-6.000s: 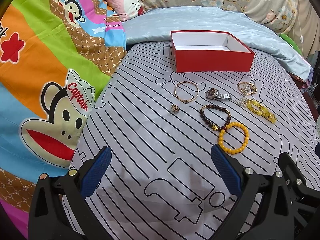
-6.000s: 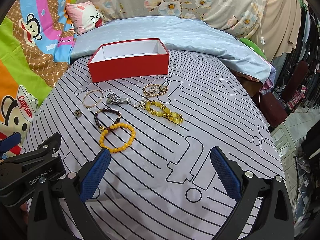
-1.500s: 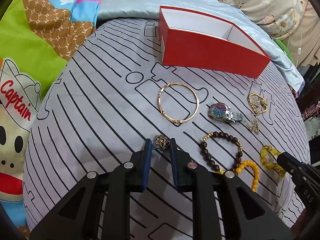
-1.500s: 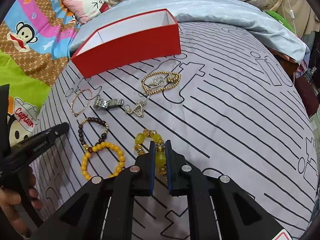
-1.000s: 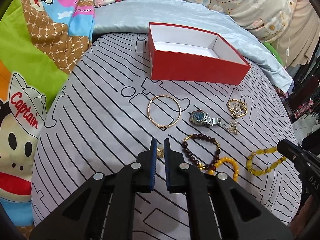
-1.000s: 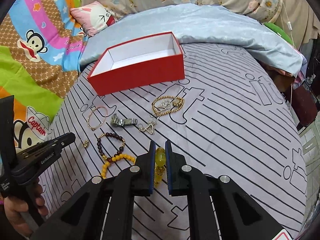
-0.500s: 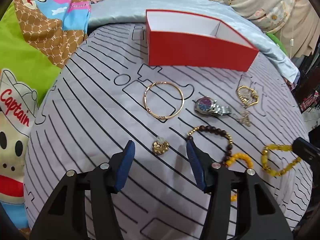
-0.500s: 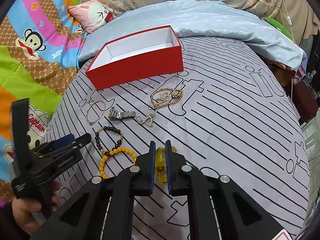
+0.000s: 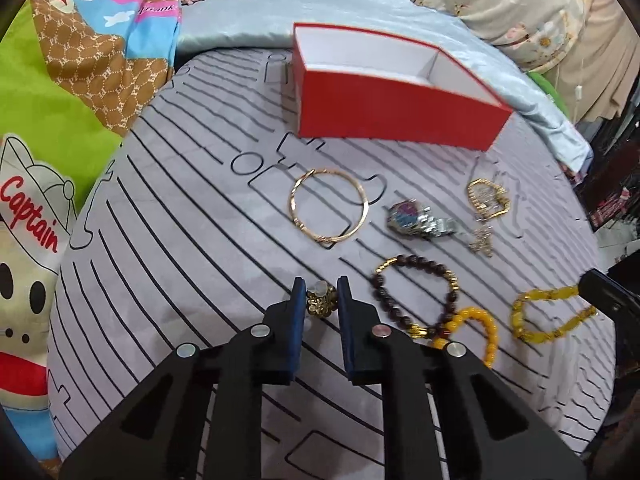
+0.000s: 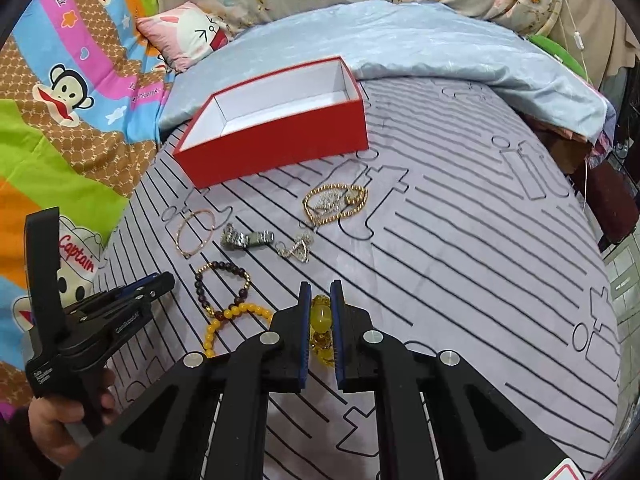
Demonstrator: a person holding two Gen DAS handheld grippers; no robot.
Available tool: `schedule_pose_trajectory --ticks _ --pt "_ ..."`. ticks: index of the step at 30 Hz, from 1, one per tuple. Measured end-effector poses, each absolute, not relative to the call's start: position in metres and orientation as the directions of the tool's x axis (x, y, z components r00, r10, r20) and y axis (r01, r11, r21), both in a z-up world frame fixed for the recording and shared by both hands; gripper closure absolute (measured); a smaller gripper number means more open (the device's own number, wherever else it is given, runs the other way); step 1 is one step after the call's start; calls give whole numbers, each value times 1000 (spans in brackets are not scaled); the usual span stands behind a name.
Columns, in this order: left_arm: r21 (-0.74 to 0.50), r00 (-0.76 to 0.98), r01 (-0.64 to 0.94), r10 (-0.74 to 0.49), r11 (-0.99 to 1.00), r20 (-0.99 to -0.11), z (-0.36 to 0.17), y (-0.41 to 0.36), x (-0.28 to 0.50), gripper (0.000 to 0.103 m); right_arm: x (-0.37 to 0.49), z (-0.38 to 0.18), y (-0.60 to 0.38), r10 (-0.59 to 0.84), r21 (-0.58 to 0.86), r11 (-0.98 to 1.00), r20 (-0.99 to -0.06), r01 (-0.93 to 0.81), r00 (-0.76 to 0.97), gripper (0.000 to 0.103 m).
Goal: Organize jewelry
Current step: 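Carry both items into the red box and open both tools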
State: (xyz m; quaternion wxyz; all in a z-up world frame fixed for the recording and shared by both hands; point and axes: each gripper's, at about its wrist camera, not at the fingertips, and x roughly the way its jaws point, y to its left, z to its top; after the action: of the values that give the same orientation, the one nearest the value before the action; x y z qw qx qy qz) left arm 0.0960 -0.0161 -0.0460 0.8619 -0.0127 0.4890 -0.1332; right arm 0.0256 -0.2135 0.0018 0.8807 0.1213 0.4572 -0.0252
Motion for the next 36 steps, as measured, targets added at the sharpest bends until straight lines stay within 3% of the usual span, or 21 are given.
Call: schedule_pose_trajectory --ticks 12,22,36 --pt "-182 571 312 -336 933 -749 31 -33 127 88 72 69 -224 82 193 978 -711 82 698 95" --pt "-142 623 357 -349 923 -701 60 -74 220 88 189 116 -222 106 165 986 -629 -1 770 95" --pt "-151 571 333 -327 931 -753 6 -103 328 88 326 41 -241 132 215 976 -732 43 668 94"
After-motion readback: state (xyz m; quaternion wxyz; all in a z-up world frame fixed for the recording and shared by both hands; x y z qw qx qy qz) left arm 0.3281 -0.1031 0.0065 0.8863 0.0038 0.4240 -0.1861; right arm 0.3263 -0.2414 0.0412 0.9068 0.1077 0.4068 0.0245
